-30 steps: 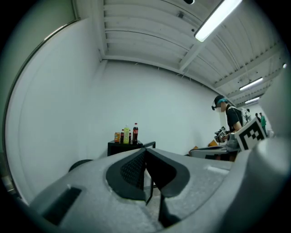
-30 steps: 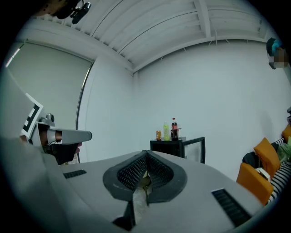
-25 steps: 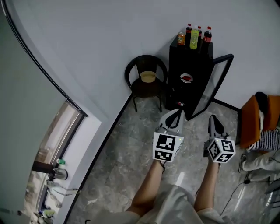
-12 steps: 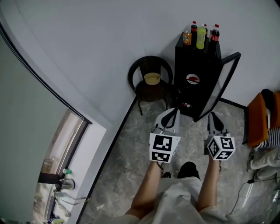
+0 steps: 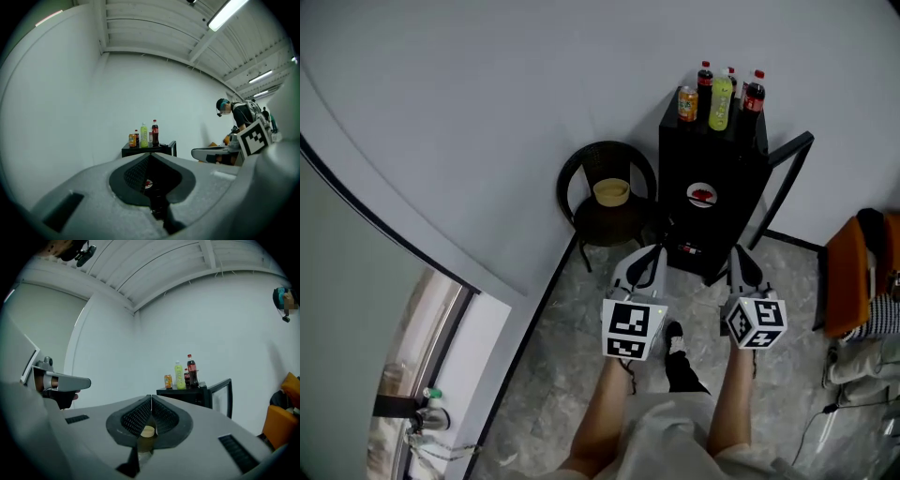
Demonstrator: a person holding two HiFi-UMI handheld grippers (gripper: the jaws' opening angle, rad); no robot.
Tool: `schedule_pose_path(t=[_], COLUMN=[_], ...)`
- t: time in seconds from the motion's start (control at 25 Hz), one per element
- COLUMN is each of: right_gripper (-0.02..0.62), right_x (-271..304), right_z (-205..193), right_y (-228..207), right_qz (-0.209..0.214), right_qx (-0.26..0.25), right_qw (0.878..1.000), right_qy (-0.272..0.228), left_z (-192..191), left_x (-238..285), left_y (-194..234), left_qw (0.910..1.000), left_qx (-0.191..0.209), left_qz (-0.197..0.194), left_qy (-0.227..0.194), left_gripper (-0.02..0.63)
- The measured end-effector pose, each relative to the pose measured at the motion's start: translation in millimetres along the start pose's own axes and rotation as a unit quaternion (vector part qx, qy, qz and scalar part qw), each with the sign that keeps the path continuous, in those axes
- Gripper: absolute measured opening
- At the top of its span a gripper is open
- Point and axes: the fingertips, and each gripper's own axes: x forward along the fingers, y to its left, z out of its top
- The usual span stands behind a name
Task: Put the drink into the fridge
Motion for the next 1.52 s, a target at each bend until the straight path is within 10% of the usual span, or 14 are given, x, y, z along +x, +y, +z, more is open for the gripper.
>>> schedule_pose_path(t=[0.56, 0.96, 1.52], right_gripper=[0.006, 0.008, 0.221], right_x=[203, 287, 444], right_z=[44, 32, 26], right_y=[-115, -137, -107], right_qz=[0.067, 0.103, 0.074], right_qx=[-0.014, -0.017, -0.052], right_qw=[0.998, 0.994, 0.995], right_qy=[-0.004, 0.017, 0.044], left_z=[30, 20, 32], left_x=[231, 284, 430], left_y=[36, 81, 204], left_qw=[0.9973, 0.9924, 0.9974], left_qx=[-0.042, -0.066, -0.072], left_qz=[0.060, 0.102, 0.001], left_qy=[0.011, 0.021, -0.009], left_gripper=[0.009, 0.009, 0.009])
